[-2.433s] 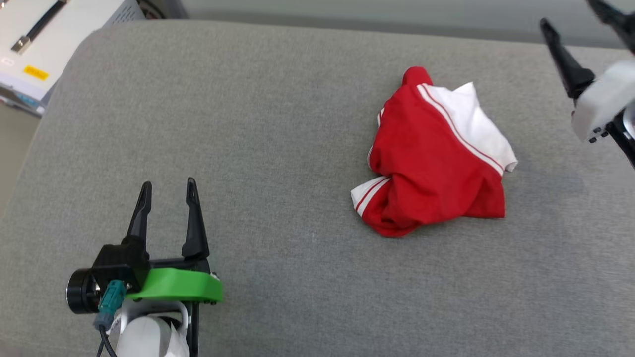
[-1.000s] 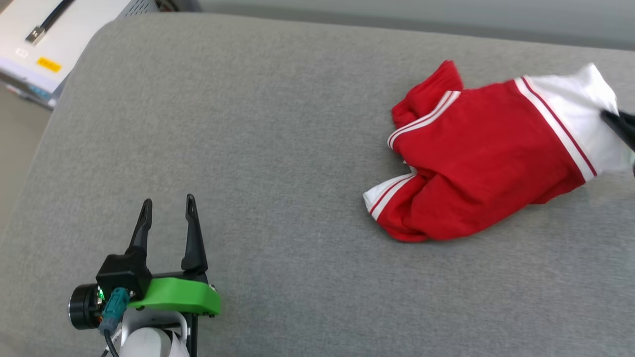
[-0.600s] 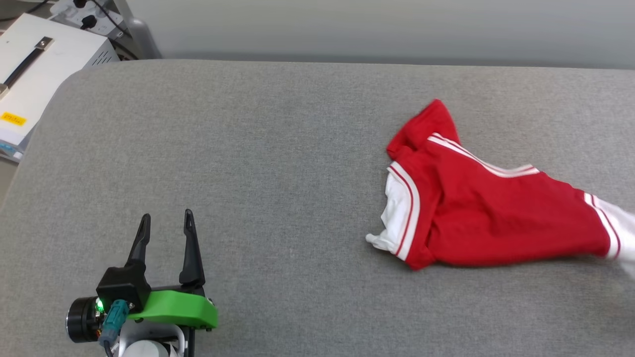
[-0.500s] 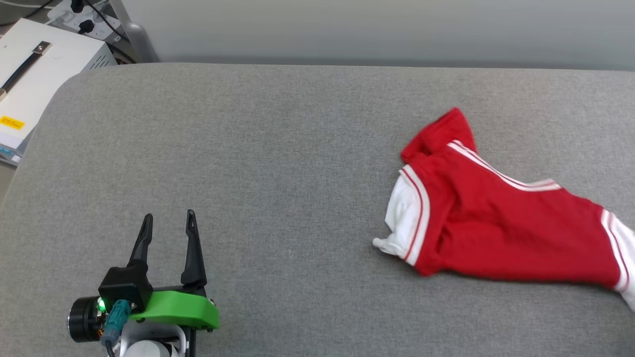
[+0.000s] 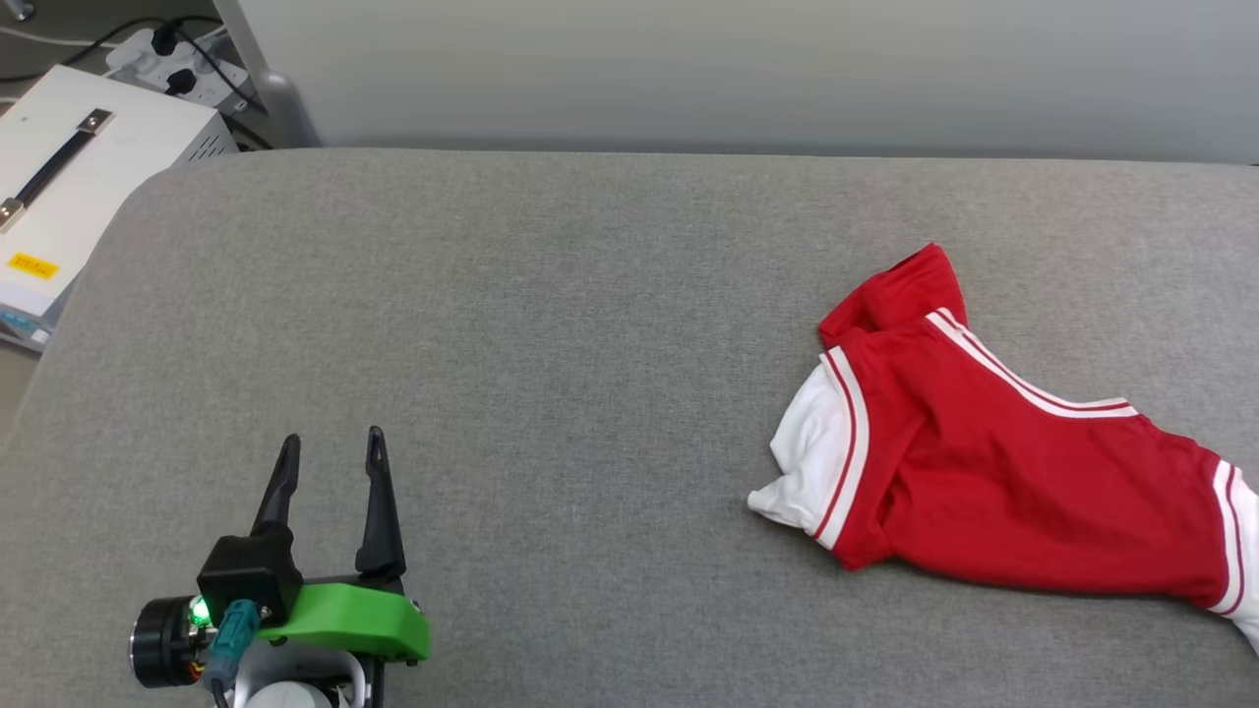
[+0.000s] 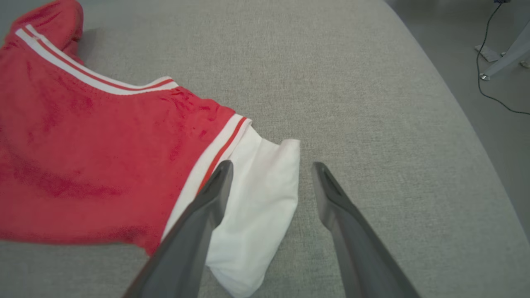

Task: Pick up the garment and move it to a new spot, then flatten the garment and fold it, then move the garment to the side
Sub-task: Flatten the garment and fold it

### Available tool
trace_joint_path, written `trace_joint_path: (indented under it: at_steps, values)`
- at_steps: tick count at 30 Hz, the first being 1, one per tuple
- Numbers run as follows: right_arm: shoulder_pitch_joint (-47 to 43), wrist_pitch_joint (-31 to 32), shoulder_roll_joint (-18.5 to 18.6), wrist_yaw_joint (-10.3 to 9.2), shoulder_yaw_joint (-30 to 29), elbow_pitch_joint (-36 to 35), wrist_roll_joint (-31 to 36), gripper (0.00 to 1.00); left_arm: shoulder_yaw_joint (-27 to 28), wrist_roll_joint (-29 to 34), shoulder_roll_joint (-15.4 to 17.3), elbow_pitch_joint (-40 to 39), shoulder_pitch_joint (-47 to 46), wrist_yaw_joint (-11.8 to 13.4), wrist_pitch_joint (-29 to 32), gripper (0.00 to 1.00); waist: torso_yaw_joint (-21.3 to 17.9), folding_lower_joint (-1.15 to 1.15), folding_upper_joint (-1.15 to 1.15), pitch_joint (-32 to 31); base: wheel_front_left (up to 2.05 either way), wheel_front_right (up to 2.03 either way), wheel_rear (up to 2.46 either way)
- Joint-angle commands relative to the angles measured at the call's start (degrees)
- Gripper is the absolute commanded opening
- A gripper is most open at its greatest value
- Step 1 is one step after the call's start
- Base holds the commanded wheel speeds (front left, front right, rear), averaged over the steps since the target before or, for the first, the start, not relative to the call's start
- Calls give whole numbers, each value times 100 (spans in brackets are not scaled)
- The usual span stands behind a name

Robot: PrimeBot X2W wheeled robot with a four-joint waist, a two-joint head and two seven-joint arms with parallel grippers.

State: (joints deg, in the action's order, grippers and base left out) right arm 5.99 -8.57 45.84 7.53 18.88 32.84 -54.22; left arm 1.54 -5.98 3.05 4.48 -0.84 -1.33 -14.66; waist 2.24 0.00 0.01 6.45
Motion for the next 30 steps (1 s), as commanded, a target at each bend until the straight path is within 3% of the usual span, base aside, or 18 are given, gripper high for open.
trace_joint_path:
  at_steps: [1,6,8,14,18,20,25,30]
  values:
    - [173,-200,-33,-4,-187,-23,273,100,46,55,-17,-46,52,-58,-34,100,-61,0,-1,-59,0,0,0]
    - [494,-534,-536,-4,-1070,-372,1325,100,141,119,44,-105,-113,-199,-34,100,-112,0,-1,-68,0,0,0]
    - [535,-582,-894,-4,-1467,-671,1783,100,159,134,87,-125,-240,-259,-34,100,-130,0,-1,-56,0,0,0]
    - [395,-637,-2318,-4,-2455,-2181,3255,100,-25,199,336,-55,-827,-468,-34,100,-197,0,-1,62,0,0,0]
    - [136,-640,-3235,-4,-2638,-3156,3930,100,-399,228,584,141,-1494,-565,-34,100,-252,0,-1,216,0,0,0]
    - [45,-641,-3493,-4,-2575,-3373,4073,100,-661,189,707,315,-1865,-592,-13,100,-292,0,-1,302,0,0,0]
    - [0,-641,-3653,-4,-2268,-3553,4372,100,-1775,-360,1103,643,-2992,-612,592,100,-448,0,-1,543,0,0,0]
    - [102,-642,-3753,-4,-2145,-3568,4536,100,-3200,-1197,1664,902,-4217,-614,1766,100,-686,0,-1,798,0,0,0]
